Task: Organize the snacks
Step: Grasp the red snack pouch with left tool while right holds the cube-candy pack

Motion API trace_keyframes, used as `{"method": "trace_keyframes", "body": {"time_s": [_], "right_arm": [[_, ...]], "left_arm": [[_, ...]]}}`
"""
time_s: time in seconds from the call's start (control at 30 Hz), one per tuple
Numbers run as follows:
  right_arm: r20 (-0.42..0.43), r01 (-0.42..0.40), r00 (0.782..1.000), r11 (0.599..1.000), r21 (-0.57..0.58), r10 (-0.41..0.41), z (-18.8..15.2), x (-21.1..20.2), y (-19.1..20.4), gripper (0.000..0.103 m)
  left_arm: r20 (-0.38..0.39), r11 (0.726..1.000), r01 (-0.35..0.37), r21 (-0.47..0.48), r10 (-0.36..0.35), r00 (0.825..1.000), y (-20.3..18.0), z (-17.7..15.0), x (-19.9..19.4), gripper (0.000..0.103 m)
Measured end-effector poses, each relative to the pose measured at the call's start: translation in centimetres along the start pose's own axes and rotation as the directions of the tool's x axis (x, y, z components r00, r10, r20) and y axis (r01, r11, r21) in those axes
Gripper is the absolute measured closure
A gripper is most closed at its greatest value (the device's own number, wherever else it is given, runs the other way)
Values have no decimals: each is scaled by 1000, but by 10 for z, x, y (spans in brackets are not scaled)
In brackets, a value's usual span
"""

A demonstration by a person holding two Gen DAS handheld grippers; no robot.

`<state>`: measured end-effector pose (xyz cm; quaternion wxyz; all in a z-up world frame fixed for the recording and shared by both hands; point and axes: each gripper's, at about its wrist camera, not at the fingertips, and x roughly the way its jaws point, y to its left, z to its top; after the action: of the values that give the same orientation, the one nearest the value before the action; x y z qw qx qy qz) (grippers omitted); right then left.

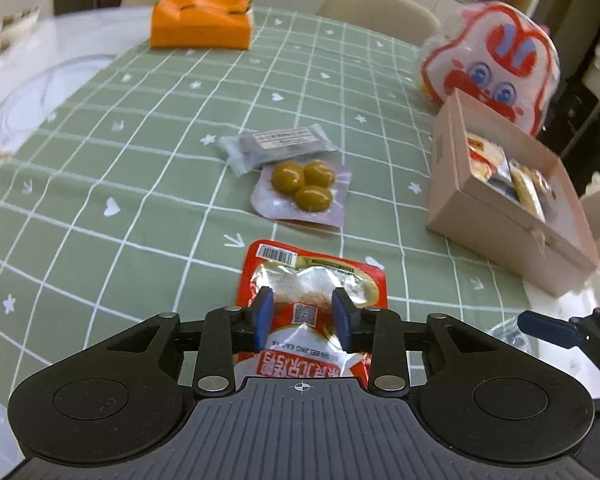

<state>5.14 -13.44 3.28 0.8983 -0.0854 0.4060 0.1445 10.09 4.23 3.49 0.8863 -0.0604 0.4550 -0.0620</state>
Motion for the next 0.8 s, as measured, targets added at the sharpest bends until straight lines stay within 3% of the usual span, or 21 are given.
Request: {"method": "trace_keyframes", "body": {"time_s": [0.07, 0.2, 0.43, 0.63, 0.7, 0.77, 0.8], "right_arm": [[-22, -21, 1000, 1000, 12, 21, -10, 5, -9, 30], [52, 12, 999, 997, -73, -8, -32, 5, -5, 23], [105, -4, 994, 1000, 17, 2, -41, 10, -17, 11], [24, -29, 999, 998, 55, 27, -41, 4, -30, 11], [26, -25, 999, 997, 71, 23, -46, 0, -33, 11], [31, -20, 999, 997, 69, 18, -51, -2, -32, 11], [34, -21, 999, 997, 75, 18, -52, -3, -31, 10]], "left_arm": [[41, 998, -34, 48, 32, 999, -10, -9, 0, 59], [101, 995, -71, 66, 64, 993, -24, -25, -2, 51], [78, 985, -99, 139, 88, 993, -45, -32, -5, 50], [59, 987, -129, 100, 123, 991, -42, -33, -7, 47], [35, 989, -106, 98, 103, 994, -43, -29, -5, 39], [13, 996, -50, 68, 49, 999, -40, -25, -2, 19], [9, 999, -21, 47, 20, 1000, -37, -24, 0, 16]]}}
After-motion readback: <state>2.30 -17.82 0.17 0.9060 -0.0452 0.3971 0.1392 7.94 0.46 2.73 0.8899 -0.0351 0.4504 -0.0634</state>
